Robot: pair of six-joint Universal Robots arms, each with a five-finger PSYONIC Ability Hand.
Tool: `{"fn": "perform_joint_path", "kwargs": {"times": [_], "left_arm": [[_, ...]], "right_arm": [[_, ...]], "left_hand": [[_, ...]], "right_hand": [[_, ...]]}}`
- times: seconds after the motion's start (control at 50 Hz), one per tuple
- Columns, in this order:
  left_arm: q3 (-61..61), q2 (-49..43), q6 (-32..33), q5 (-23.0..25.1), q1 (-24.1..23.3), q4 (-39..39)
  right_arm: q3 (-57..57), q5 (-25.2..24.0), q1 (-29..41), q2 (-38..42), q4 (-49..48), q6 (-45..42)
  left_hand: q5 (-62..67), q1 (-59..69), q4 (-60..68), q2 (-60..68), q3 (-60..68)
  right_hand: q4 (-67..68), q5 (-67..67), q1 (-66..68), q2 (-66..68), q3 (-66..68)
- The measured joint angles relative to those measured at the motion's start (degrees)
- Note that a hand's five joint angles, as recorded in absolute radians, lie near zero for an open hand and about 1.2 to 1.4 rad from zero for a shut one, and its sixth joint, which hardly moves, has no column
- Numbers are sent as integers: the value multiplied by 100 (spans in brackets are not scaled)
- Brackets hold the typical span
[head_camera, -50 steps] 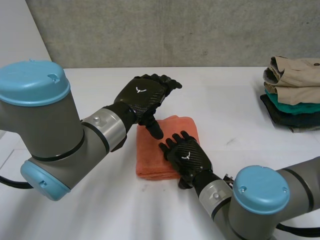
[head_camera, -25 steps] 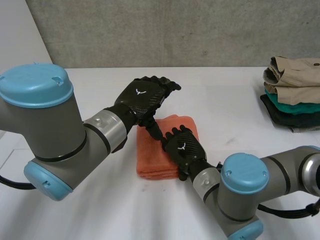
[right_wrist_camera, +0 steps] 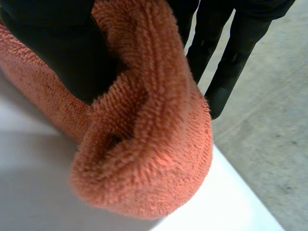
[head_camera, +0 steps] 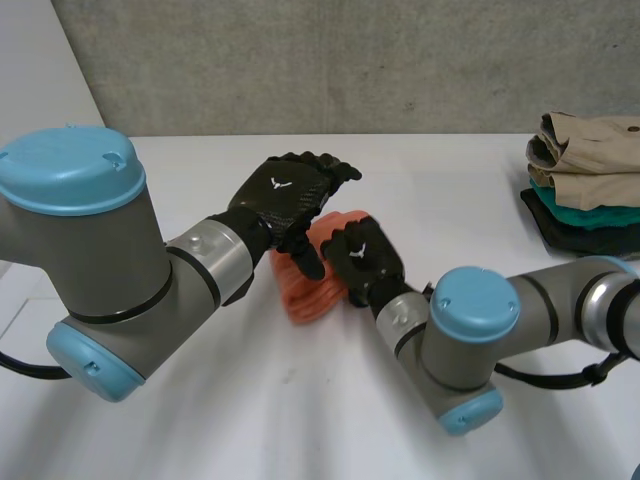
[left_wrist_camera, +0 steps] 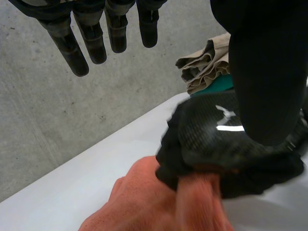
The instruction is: Fold the laundry.
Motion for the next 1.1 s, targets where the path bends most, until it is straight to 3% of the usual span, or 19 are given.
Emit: {"fn": "perform_joint_path", "kwargs": {"times": [0.14, 0.48, 0.7, 0.86, 0.96, 1.1], "left_arm": [[7, 80, -4, -1, -10, -5], [115, 282, -89, 36, -132, 4], [357, 301, -224, 35, -370, 11], [252, 382, -233, 36, -471, -5], [140, 399, -230, 47, -593, -3], [-13, 437, -220, 81, -774, 44]], "right_arm": [[-151, -50, -427, -216, 175, 21], [-837, -893, -1909, -839, 705, 188], [-2974, -1052, -3157, -821, -304, 2649], [-3424, -1250, -4310, -378, -553, 3305], [-3322, -1830, -4879, 134, -560, 3321], [-2814, -3086, -5476, 782, -553, 3269]], "left_hand": [[0, 0, 0, 0, 0], [0, 0, 0, 0, 0], [0, 0, 0, 0, 0], [0, 0, 0, 0, 0], [0, 0, 0, 0, 0], [-10, 0, -66, -48, -60]], "right_hand": [[0, 0, 0, 0, 0], [64, -1, 0, 0, 0], [82, 1, 0, 0, 65], [82, 1, 0, 0, 65], [82, 1, 0, 27, 164], [85, 141, 0, 54, 182]]}}
